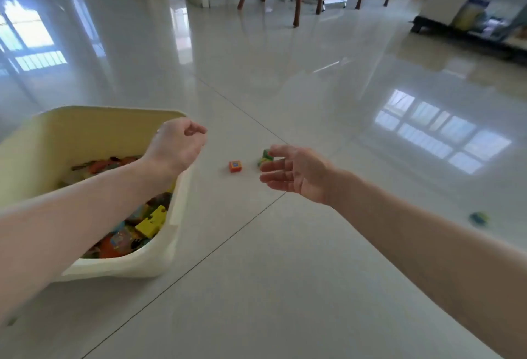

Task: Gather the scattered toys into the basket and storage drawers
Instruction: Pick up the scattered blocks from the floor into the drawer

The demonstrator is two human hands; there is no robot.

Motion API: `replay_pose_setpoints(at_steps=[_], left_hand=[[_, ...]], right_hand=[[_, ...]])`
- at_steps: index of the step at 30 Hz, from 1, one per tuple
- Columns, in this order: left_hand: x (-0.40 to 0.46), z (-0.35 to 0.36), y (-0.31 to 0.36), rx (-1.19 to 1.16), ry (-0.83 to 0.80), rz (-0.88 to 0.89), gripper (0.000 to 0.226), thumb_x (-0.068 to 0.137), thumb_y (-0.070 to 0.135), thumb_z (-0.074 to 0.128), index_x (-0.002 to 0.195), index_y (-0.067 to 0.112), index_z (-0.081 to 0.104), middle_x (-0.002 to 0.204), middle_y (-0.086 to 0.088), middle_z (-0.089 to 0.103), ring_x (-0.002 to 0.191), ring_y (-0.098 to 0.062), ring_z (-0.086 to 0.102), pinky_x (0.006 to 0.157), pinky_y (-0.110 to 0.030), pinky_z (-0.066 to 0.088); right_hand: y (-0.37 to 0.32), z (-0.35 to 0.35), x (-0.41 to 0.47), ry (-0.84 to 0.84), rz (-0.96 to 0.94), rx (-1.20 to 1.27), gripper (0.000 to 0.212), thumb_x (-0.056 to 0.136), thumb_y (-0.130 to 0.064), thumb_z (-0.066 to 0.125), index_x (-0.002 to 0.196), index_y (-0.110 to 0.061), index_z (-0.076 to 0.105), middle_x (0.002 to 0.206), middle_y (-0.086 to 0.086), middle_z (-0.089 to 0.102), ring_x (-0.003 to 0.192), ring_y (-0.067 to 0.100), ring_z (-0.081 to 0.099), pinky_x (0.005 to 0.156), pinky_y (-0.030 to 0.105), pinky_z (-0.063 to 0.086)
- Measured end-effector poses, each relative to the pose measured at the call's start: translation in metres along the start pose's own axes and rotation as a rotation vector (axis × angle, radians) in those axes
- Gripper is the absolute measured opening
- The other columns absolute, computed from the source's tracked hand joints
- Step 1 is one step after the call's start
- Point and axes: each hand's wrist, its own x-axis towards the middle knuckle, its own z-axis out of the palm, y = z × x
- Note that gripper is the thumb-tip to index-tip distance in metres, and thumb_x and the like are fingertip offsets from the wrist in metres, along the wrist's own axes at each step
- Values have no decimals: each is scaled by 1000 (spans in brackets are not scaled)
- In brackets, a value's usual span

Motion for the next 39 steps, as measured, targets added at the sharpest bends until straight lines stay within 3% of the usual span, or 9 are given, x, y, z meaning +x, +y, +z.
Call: replay_pose_setpoints(at_steps=[3,5,12,18,24,29,33,35,39], left_hand=[[-6,74,38,-64,-176,60,19,91,7,51,107,7,61,88,-5,57,69,-11,47,52,-13,38],[-13,118,56,-68,-281,94,16,91,6,51,103,10,60,80,-1,55,64,-4,44,54,-14,35],[-72,263,90,-88,-515,109,16,91,7,52,103,12,61,96,-4,60,90,-15,52,67,-18,38],[-83,330,86,-79,-563,45,13,90,6,53,98,15,60,85,0,58,83,-15,52,63,-14,37],[-60,351,68,34,-511,-9,17,92,7,51,105,14,58,97,-6,58,89,-18,51,62,-15,36],[-48,344,49,95,-464,-56,23,92,2,48,113,6,56,101,-9,56,87,-17,50,62,-12,34],[-43,331,21,151,-399,-137,33,91,2,47,124,7,48,110,-8,53,93,-17,49,66,-15,40],[-34,323,1,260,-311,-114,40,88,1,49,127,7,47,118,-11,52,106,-22,50,85,-29,46],[-6,305,-25,443,-191,85,45,82,-5,48,127,4,50,128,-14,48,121,-29,44,102,-33,33]], right_hand=[[18,-83,-19,139,37,19,11,96,-20,47,94,-11,54,86,10,60,69,20,61,64,26,50],[34,-133,-33,234,65,18,10,96,-20,48,92,-12,53,82,8,59,68,20,61,63,26,50],[108,-304,-83,631,227,-18,6,95,-14,47,90,-11,49,74,7,54,60,18,55,57,24,44],[133,-400,-65,932,217,-192,20,90,-8,49,71,-12,52,74,8,52,58,18,49,56,25,41],[146,-440,-13,919,278,-670,34,90,-14,48,123,-7,53,125,17,55,115,34,52,92,32,42],[164,-458,17,886,376,-782,62,90,-19,50,146,-18,25,158,9,8,144,28,14,114,42,21],[166,-455,26,1034,281,-888,44,93,-17,47,137,-14,43,144,19,35,133,36,29,106,41,28],[163,-427,37,1034,126,-871,32,92,-15,49,122,-10,55,126,23,49,123,38,38,98,37,35],[142,-336,71,738,-165,-668,17,87,-17,56,103,-15,60,100,8,51,93,24,48,83,28,38]])
